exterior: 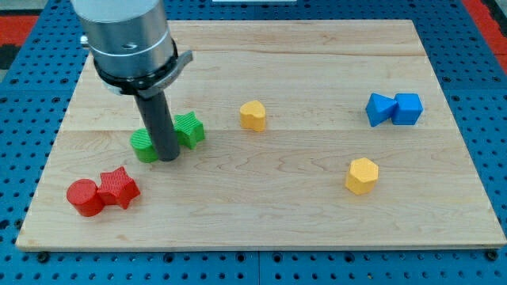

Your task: Place the green blocks and yellow heart in a diagonal line

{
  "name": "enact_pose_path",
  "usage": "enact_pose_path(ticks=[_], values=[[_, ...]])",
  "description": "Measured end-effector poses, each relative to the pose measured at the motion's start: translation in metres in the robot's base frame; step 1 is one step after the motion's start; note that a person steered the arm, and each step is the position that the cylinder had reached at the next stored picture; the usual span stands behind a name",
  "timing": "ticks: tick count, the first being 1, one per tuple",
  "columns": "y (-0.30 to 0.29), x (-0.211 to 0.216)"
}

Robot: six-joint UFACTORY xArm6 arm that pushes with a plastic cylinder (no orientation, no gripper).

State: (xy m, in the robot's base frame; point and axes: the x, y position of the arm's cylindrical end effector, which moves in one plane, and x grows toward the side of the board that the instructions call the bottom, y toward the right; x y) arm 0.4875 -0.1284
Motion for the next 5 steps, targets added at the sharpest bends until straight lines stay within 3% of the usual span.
enact_pose_path(ticks=[1, 4, 5], values=[[0.000, -0.003], [0.121, -0.023], [0.124, -0.023]])
